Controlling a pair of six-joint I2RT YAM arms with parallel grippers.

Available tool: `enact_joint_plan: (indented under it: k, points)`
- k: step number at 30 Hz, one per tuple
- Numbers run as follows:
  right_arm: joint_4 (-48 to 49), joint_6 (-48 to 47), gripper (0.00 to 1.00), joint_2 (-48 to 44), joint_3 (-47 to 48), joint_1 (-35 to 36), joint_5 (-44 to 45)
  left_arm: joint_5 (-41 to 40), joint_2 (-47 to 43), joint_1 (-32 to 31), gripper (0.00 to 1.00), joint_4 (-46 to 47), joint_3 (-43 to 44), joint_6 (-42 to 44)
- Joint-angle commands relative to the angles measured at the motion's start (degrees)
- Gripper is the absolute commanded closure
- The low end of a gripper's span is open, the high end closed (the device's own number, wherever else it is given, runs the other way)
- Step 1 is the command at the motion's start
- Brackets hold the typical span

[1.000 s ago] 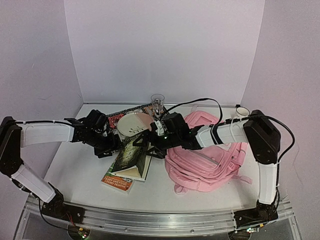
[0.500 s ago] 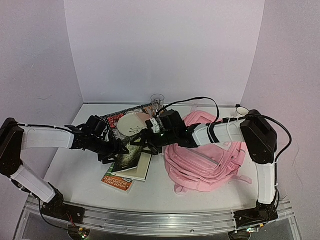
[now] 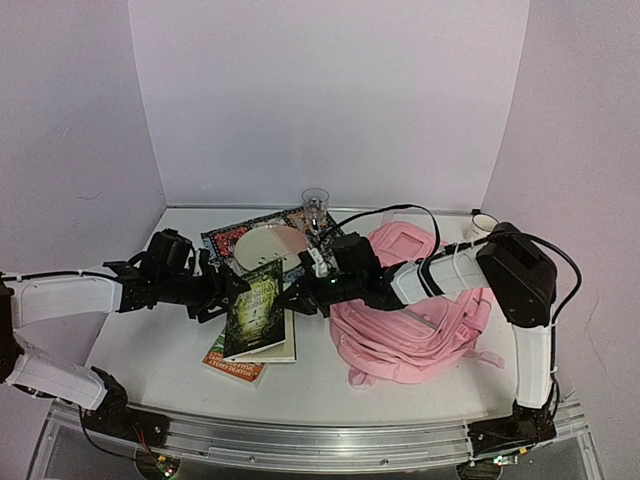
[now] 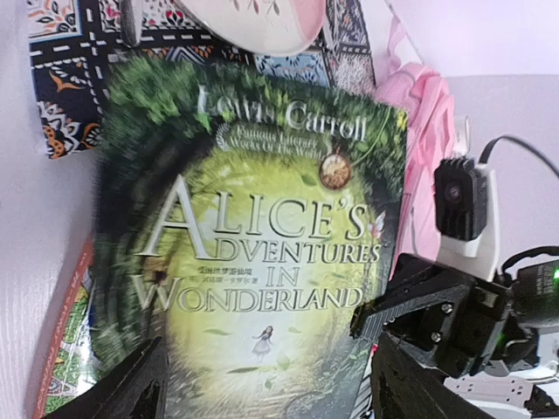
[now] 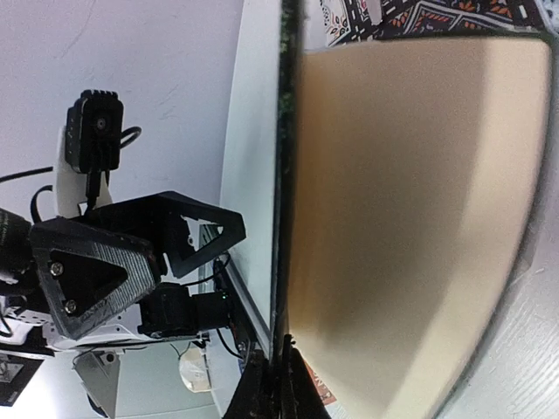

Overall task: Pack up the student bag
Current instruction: Pick up the book from the center of the board.

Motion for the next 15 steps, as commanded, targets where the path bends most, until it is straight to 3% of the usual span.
enact_joint_plan:
  k: [1, 8, 15]
  points:
    - [15.12, 3.62, 1.00, -7.01, -3.46, -1.85, -3.29, -2.57, -5.11, 1.12, 0.18, 6.74, -3.40, -4.46]
    - [22.39, 5.89, 1.00, -12.39, -7.70, -3.76, -3.28, -4.03, -10.67, 1.24, 0.13, 7.57, -5.18, -6.01]
    - [33.33, 11.79, 1.00, -14.93, -10.24, -5.28, -1.57, -0.35, -12.26, 1.15, 0.11, 17.25, -8.76, -9.12]
